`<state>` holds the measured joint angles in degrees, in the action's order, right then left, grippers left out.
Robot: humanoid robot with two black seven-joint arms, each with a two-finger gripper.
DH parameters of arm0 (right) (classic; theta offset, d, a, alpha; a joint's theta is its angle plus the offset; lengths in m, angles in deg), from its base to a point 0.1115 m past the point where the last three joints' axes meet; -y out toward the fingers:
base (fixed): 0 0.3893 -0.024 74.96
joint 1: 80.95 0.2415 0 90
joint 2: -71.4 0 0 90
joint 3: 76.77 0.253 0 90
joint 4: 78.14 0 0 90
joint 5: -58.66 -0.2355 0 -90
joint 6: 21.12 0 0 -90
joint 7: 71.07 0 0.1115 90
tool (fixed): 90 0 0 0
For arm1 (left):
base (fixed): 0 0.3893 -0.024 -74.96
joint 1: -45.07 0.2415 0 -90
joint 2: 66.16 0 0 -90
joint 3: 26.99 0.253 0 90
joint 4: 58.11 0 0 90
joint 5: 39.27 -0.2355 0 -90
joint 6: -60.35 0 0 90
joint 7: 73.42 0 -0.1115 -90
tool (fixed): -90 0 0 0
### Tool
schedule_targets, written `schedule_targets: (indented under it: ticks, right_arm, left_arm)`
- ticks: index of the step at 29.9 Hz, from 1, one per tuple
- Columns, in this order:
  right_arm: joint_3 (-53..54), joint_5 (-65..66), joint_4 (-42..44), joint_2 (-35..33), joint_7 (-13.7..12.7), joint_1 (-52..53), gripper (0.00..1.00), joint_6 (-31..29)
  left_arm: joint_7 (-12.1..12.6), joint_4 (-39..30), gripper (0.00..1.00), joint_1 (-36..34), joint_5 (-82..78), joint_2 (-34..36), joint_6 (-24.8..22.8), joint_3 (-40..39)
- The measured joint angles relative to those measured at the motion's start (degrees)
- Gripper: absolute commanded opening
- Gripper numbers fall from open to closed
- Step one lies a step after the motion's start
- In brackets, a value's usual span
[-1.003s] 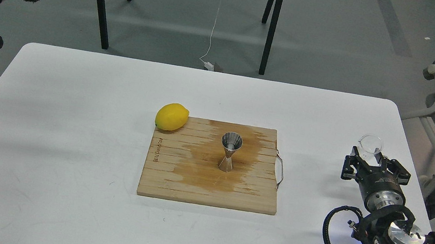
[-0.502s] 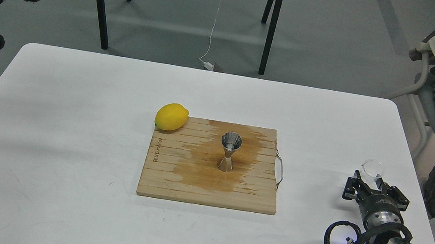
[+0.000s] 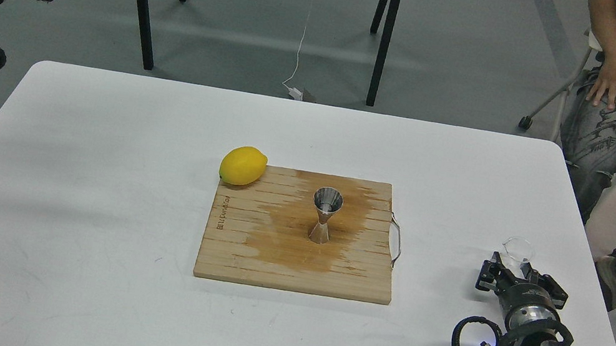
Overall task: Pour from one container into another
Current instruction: 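Lower the glass cup onto the table with the right gripper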
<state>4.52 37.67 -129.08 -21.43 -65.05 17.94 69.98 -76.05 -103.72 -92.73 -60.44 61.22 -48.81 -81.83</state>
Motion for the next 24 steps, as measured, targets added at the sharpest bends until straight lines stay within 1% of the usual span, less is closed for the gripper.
schedule_targets:
  ticks: [5,12,16,17,18,24]
  right_arm:
    - [-0.24,-0.02,0.03,0.46,0.03,-0.06,0.31,0.0]
    - [-0.47,-0.02,-0.01,0.54,0.06,-0.1,0.36,-0.2]
    - [-0.54,-0.02,-0.1,0.54,0.06,-0.19,0.42,-0.25]
    - [-0.58,-0.02,-0.14,0.55,0.05,-0.26,0.62,-0.29]
    - [-0.63,-0.02,-0.18,0.55,0.05,-0.36,0.95,-0.39]
    - [-0.37,-0.02,-0.36,0.56,0.29,-0.53,0.95,-0.58]
  left_arm:
    - [0.0,0.0,1.0,-0.09,0.0,0.09,-0.01,0.0]
    - [0.08,0.0,1.0,-0.29,0.0,0.14,-0.01,0.0]
    - [0.08,0.0,1.0,-0.29,0.0,0.14,0.0,0.0]
    - [0.08,0.0,1.0,-0.29,0.0,0.14,0.0,0.0]
    - [0.08,0.0,1.0,-0.29,0.0,0.14,0.0,0.0]
    - [0.02,0.0,1.0,-0.29,-0.01,0.23,0.0,0.0]
